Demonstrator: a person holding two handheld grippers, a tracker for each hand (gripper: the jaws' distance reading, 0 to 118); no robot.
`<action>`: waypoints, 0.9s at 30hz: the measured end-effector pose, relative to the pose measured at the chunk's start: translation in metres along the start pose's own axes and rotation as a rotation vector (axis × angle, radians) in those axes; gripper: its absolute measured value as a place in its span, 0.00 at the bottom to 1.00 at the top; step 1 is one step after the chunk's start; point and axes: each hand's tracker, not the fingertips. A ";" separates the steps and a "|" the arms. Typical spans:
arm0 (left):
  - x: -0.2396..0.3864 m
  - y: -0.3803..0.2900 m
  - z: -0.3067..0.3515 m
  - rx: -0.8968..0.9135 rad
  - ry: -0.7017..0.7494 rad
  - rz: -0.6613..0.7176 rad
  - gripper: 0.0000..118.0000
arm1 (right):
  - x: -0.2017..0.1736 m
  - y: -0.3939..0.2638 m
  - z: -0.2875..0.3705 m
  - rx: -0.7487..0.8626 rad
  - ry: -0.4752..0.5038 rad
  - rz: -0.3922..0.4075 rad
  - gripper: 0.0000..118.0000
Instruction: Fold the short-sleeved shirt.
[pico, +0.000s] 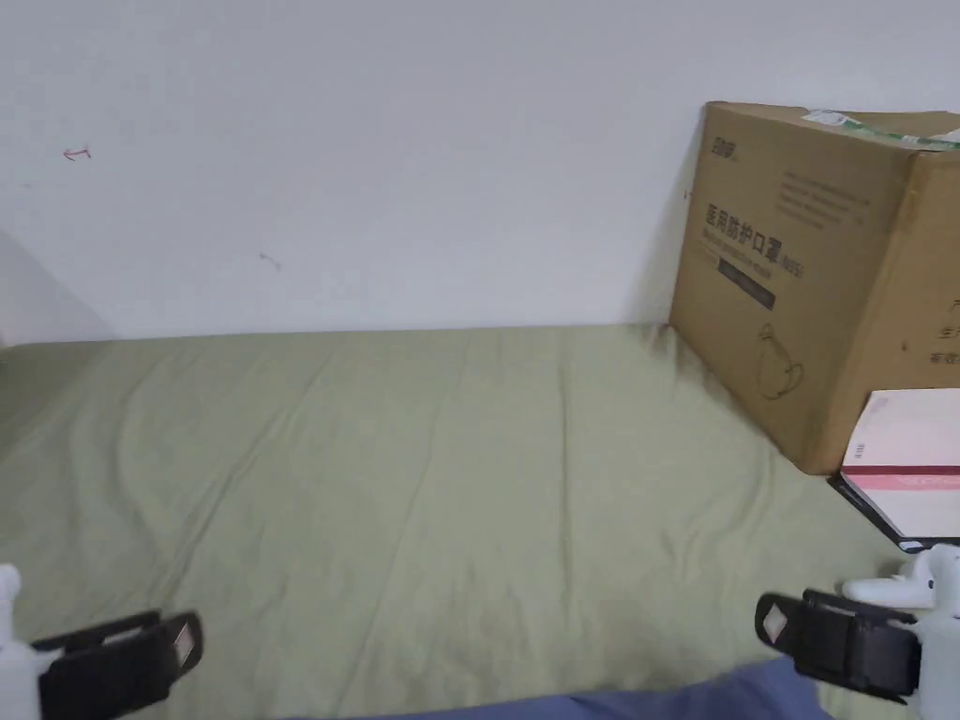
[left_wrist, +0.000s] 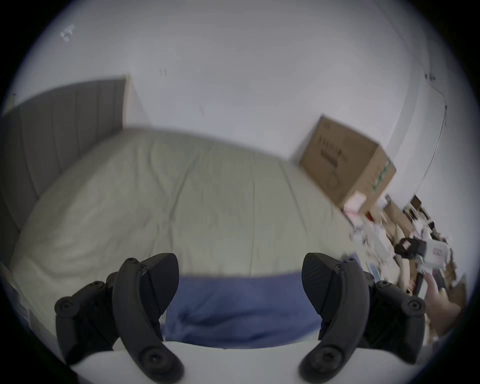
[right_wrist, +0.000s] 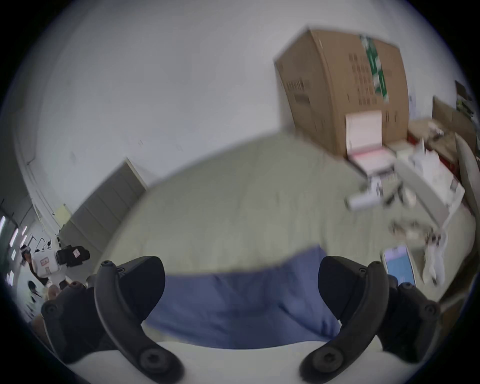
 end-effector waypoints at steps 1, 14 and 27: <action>0.014 0.002 0.004 0.077 0.036 -0.017 0.86 | -0.025 -0.006 0.004 0.116 0.012 0.032 0.98; 0.073 -0.015 -0.010 0.340 0.137 -0.115 0.00 | -0.093 -0.014 -0.008 0.467 -0.137 0.298 0.00; -0.144 -0.017 -0.047 -0.451 -0.319 0.583 0.01 | -0.089 -0.013 -0.027 0.264 -0.088 0.285 0.00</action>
